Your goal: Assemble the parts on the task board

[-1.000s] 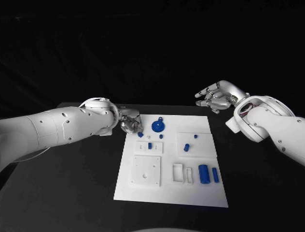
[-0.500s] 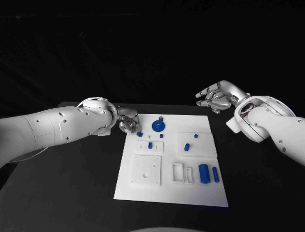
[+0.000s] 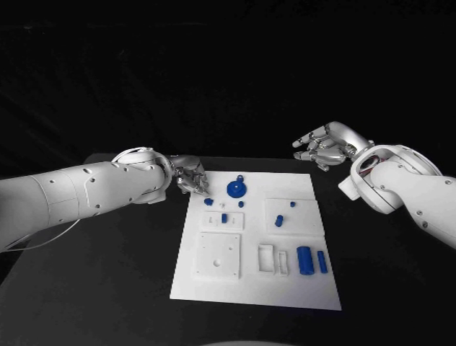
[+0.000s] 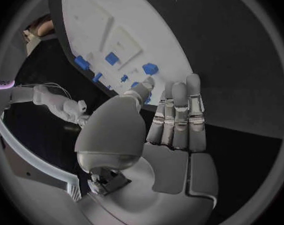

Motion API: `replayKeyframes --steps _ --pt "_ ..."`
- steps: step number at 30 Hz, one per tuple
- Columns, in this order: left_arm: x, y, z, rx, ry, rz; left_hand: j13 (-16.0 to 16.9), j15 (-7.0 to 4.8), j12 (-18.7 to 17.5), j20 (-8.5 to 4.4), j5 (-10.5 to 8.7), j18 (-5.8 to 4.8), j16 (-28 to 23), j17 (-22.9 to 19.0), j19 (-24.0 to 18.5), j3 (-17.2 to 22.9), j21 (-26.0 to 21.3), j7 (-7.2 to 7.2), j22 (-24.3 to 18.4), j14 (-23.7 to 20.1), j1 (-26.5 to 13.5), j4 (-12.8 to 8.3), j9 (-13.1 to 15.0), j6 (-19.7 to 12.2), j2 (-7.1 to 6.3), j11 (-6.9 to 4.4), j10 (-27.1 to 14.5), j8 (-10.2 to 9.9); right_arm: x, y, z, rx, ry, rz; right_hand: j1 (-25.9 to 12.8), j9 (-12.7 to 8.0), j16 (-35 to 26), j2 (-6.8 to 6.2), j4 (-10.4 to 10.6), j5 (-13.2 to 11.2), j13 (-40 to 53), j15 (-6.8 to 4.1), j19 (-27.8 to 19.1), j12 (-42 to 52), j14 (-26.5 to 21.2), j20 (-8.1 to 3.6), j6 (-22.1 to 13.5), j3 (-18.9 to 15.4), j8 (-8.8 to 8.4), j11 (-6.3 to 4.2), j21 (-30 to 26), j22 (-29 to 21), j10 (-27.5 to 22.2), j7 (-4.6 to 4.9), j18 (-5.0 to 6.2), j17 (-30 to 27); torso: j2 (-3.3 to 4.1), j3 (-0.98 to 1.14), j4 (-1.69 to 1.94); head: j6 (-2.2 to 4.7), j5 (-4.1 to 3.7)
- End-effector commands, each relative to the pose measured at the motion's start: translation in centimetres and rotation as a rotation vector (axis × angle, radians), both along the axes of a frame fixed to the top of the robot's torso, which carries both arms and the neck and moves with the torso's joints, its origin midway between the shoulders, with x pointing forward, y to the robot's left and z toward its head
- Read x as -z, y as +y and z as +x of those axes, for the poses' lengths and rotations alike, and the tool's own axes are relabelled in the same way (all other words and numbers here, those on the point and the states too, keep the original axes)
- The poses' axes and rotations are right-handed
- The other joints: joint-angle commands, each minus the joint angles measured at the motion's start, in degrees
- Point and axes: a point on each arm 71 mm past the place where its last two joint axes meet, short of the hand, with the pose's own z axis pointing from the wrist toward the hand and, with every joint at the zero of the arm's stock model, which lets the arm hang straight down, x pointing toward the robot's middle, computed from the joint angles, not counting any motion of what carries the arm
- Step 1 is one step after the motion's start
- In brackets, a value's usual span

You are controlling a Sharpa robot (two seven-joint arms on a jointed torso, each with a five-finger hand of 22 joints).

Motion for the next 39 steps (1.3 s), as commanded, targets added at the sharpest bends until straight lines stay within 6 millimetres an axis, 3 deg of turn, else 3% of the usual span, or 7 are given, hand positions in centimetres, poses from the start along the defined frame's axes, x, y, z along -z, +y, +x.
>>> replayKeyframes --steps 1,5,11,15,18,30,39 --pt "-0.4 0.7 0.4 -0.146 -0.009 -0.091 -0.3 0.14 -0.1 -0.09 -0.96 -0.81 -0.1 0.2 0.8 -7.0 -1.2 -0.34 -0.5 0.2 0.2 5.5 0.1 0.3 -0.74 -0.09 0.0 1.0 0.0 0.0 0.0 -0.008 -0.002 -0.007 0.0 -0.1 -0.2 -0.52 0.2 0.2 0.0 -0.01 2.0 -0.2 0.2 -0.42 -0.4 0.0 0.15 -0.06 0.0 3.5 0.3 0.16 0.62 0.0 0.01 0.06 -0.03 -0.06 -0.09" --pt "-0.4 0.9 0.4 -0.2 0.038 -0.094 0.0 -0.35 0.5 -0.49 -1.16 -0.99 0.0 0.4 1.4 -11.4 -1.5 -1.43 -0.4 0.7 -2.1 8.5 0.6 3.1 -2.55 -0.72 1.2 3.1 0.1 -0.1 0.0 -0.007 0.0 -0.008 0.0 -0.1 -0.2 -0.52 0.2 0.2 0.0 -0.01 2.0 -0.2 0.2 -0.42 -0.4 0.0 0.15 -0.06 0.0 3.5 0.3 0.16 0.62 0.0 0.0 0.02 -0.02 -0.15 -0.11" --pt "-0.2 0.7 0.1 -0.208 0.12 -0.022 1.4 -2.73 3.5 -2.68 -1.2 -1.83 2.1 1.4 4.4 -13.8 0.2 -4.6 1.3 5.2 -1.7 10.2 3.4 10.1 -2.58 -3.45 6.2 8.8 0.1 -0.1 0.0 -0.006 0.002 -0.009 0.0 -0.1 -0.2 -0.53 0.3 0.1 0.1 -0.01 2.0 -0.2 0.2 -0.42 -0.4 0.1 0.15 -0.08 0.0 3.6 0.4 0.17 0.61 0.1 0.01 0.05 0.01 -0.22 -0.07" --pt "0.1 0.4 -0.2 -0.212 0.176 0.062 1.7 -3.66 3.3 -3.89 -1.19 -2.64 2.9 2.3 5.3 -14.4 1.4 -5.39 2.9 6.9 -1.9 9.7 5.5 11.4 -2.39 -4.27 8.1 9.7 0.1 -0.2 0.0 -0.005 0.003 -0.01 0.0 -0.1 -0.2 -0.53 0.3 0.1 0.1 -0.01 2.0 -0.2 0.2 -0.42 -0.4 0.1 0.15 -0.08 0.0 3.6 0.4 0.17 0.61 0.1 0.03 0.05 0.0 -0.17 -0.01" --pt "0.3 0.3 -0.4 -0.228 0.204 0.127 2.1 -4.18 3.0 -4.55 -1.22 -2.9 3.0 3.1 5.9 -14.2 2.1 -5.65 4.4 8.3 -3.3 11.9 7.6 11.5 -2.9 -4.65 9.3 9.1 0.1 -0.2 0.0 -0.005 0.004 -0.011 0.0 -0.1 -0.2 -0.5 0.3 0.2 0.1 -0.02 2.0 -0.2 0.1 -0.43 -0.4 0.1 0.16 -0.08 0.1 3.6 0.4 0.15 0.61 0.0 0.05 0.05 -0.04 -0.22 0.02" --pt "-0.1 -0.6 -0.7 -0.259 0.149 0.144 2.6 -4.09 2.4 -4.45 -1.2 -2.88 1.9 3.7 5.9 -14.4 1.5 -5.43 5.3 8.4 -2.0 10.5 9.1 11.7 -3.56 -4.56 9.3 6.8 0.1 -0.2 0.0 -0.004 0.006 -0.012 0.0 -0.1 -0.2 -0.5 0.3 0.2 0.1 -0.02 2.0 -0.2 0.1 -0.43 -0.4 0.1 0.16 -0.08 0.1 3.6 0.4 0.15 0.61 0.0 0.03 0.04 0.08 -0.34 0.01" --pt "-1.2 -1.6 -1.4 -0.123 -0.012 0.008 1.8 -1.57 0.3 -1.81 0.41 -1.85 -1.3 2.7 2.9 -15.1 -2.6 -1.85 4.3 4.0 7.3 0.0 3.2 3.5 -2.97 -1.71 3.8 0.3 0.2 -0.4 0.0 -0.001 0.007 -0.013 -0.1 -0.1 -0.2 -0.52 0.5 0.2 0.2 -0.02 2.0 -0.2 0.2 -0.43 -0.4 0.1 0.16 -0.09 0.1 3.6 0.5 0.14 0.6 0.0 0.05 -0.01 0.03 -0.38 -0.17"
